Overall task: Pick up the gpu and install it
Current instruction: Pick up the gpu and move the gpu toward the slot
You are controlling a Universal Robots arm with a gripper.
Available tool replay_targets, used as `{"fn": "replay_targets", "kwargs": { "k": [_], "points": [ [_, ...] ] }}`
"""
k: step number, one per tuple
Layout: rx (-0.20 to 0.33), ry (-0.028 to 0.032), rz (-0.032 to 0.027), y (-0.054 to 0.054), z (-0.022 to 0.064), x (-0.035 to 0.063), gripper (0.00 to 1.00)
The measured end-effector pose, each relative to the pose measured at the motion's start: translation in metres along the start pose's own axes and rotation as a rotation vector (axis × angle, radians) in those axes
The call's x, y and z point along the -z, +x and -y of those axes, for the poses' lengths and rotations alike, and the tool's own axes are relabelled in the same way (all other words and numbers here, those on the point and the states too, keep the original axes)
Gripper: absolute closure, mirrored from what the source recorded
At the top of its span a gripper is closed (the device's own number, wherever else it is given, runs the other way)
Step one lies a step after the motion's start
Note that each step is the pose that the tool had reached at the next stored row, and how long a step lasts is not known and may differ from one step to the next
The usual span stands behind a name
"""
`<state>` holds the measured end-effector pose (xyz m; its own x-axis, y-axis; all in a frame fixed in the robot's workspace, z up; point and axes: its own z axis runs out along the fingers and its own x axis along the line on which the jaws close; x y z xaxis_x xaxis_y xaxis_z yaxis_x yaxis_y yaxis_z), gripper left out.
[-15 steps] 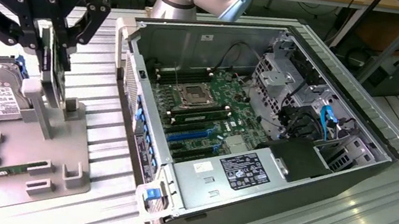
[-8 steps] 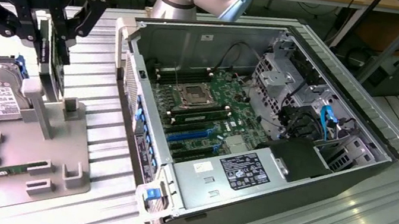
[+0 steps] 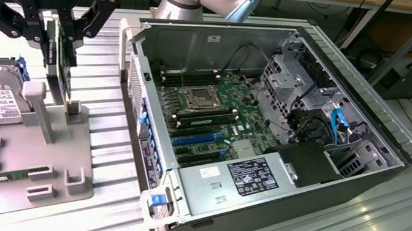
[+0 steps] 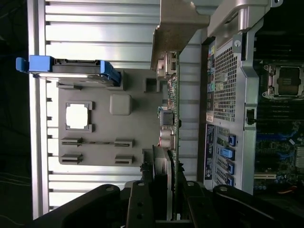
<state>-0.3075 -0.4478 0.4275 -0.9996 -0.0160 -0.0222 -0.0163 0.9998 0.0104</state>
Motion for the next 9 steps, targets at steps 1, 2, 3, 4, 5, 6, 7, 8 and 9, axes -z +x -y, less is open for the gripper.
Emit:
{"fn": "replay_targets", "kwargs": {
  "k": [1, 2, 3, 4, 5, 6, 7, 8, 9],
  "points": [
    [0.0, -0.0001, 0.0001, -0.002, 0.0, -0.0001, 0.72],
    [0.0, -0.0001, 0.0001, -0.003, 0.0001, -0.0002, 0.72],
    [0.0, -0.0001, 0.0001, -0.005, 0.0001, -0.0002, 0.72],
    [0.0, -0.0001, 0.0001, -0.006, 0.0001, -0.0002, 0.72],
    [0.0, -0.0001, 0.0001, -0.007, 0.0002, -0.0002, 0.72],
    [0.0, -0.0001, 0.0002, -0.008, 0.0002, -0.0003, 0.72],
    [0.0, -0.0001, 0.0001, -0.009, 0.0002, -0.0003, 0.72],
    [0.0, -0.0001, 0.0001, -0.011, 0.0002, -0.0003, 0.72],
    [0.0, -0.0001, 0.0001, -0.012, 0.0002, -0.0003, 0.72]
  ]
}}
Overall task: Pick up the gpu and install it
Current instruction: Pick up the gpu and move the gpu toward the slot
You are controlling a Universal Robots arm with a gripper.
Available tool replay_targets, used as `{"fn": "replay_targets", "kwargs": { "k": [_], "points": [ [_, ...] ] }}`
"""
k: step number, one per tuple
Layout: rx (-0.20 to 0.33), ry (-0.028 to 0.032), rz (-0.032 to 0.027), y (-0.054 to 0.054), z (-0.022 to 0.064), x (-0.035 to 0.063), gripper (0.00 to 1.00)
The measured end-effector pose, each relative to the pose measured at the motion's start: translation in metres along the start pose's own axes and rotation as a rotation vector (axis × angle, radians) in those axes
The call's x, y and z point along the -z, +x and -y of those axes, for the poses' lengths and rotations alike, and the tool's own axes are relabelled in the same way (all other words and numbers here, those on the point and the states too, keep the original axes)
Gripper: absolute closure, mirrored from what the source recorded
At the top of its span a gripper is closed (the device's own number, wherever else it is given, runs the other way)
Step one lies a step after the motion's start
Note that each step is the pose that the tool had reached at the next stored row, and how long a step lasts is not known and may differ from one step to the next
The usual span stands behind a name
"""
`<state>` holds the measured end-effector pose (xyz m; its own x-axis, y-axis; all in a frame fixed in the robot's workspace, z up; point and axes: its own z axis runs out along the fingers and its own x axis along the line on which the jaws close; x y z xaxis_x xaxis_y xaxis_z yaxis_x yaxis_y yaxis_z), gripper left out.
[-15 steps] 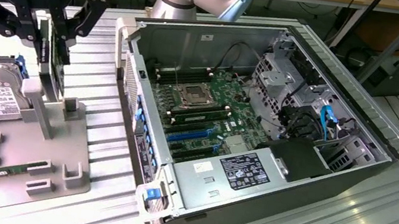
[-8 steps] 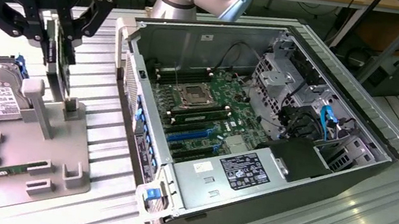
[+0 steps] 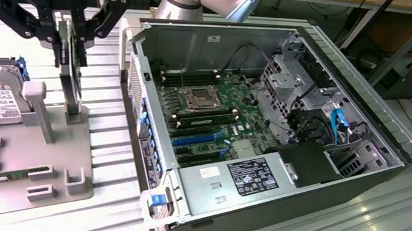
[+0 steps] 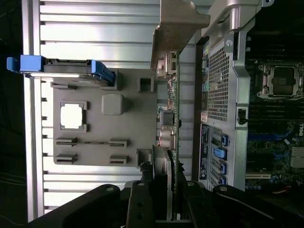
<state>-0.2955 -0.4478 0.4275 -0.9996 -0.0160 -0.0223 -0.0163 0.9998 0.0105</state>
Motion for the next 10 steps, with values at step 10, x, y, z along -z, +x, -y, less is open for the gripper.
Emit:
{"fn": "replay_targets", "kwargs": {
  "k": [10],
  "points": [
    [0.0, 0.0, -0.0001, -0.011, 0.0002, -0.0002, 0.72]
  ]
}}
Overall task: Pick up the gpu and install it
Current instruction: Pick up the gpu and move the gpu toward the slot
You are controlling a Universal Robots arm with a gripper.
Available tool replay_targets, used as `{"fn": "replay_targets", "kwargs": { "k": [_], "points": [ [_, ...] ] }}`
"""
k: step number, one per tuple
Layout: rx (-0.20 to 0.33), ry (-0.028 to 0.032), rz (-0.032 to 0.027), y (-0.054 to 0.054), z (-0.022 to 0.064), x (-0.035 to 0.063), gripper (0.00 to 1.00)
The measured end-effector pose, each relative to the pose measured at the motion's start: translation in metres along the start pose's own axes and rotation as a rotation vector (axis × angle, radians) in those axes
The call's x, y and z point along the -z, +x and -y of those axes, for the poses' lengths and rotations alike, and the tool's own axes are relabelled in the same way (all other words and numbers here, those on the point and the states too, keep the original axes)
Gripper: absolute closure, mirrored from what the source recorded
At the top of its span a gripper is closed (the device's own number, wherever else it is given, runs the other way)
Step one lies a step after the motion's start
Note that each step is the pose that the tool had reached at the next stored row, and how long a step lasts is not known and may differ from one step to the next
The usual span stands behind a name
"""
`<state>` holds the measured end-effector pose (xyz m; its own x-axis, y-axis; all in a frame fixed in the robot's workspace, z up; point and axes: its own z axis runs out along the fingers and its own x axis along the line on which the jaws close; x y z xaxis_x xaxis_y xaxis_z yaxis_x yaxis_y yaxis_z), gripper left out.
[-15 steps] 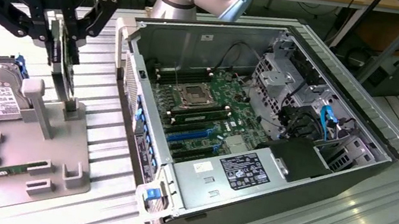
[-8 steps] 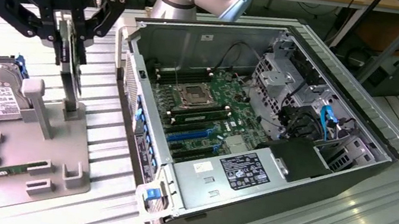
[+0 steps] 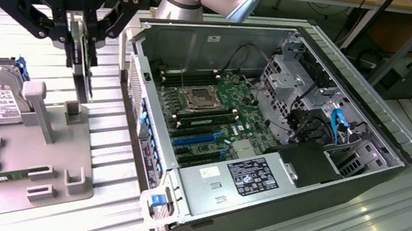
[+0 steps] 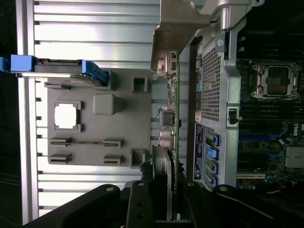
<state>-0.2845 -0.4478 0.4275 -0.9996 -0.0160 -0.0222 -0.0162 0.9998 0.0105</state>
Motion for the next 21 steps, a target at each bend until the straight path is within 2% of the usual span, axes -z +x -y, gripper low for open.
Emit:
{"fn": "replay_targets", "kwargs": {
  "k": [21],
  "points": [
    [0.0, 0.0, 0.0, -0.029, 0.0005, -0.0007, 0.72]
  ]
}}
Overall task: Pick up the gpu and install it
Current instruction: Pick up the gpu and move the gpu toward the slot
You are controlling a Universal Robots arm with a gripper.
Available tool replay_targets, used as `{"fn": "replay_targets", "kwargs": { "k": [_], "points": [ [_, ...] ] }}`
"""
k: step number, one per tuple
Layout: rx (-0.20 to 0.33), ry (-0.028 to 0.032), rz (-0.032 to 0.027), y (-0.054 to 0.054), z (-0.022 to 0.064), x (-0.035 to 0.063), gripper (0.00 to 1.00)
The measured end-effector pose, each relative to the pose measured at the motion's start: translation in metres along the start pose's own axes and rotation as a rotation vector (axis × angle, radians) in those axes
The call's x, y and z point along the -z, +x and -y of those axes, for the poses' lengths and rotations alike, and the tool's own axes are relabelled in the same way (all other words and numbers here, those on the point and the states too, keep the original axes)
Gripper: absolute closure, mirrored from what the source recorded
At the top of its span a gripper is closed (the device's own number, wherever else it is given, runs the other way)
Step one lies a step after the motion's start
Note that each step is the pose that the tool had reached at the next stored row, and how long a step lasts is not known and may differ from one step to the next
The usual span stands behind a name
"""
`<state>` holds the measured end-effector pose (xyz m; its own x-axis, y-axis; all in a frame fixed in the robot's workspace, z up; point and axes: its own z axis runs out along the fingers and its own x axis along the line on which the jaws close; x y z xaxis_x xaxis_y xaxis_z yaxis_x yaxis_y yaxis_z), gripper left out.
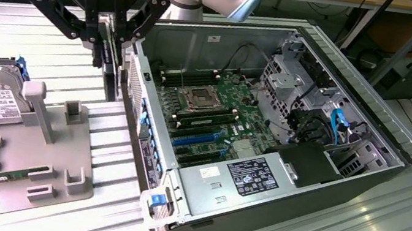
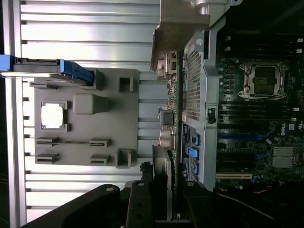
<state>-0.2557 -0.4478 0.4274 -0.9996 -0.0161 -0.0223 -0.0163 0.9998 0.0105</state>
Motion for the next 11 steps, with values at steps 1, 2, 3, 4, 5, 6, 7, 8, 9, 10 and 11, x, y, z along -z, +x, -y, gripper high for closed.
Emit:
{"fn": "replay_targets", "kwargs": {
  "k": [1, 2, 3, 4, 5, 6, 7, 8, 9, 10, 11],
  "points": [
    [0.0, 0.0, 0.0, -0.002, 0.0, -0.0001, 0.72],
    [0.0, 0.0, 0.0, -0.004, 0.0001, -0.0001, 0.72],
    [0.0, 0.0, 0.0, -0.005, 0.0001, -0.0001, 0.72],
    [0.0, 0.0, -0.0001, -0.008, 0.0001, -0.0001, 0.72],
    [0.0, 0.0, 0.0, -0.01, 0.0002, -0.0002, 0.72],
    [0.0, 0.0, 0.0, -0.028, 0.0005, -0.0006, 0.72],
    [0.0, 0.0, 0.0, -0.041, 0.0007, -0.0009, 0.72],
    [0.0, 0.0, 0.0, -0.048, 0.0008, -0.0011, 0.72],
    [0.0, 0.0, 0.0, -0.058, 0.0009, -0.0013, 0.72],
    [0.0, 0.0, 0.0, -0.065, 0.0011, -0.0014, 0.72],
    [0.0, 0.0, 0.0, -0.069, 0.0011, -0.0015, 0.72]
  ]
}}
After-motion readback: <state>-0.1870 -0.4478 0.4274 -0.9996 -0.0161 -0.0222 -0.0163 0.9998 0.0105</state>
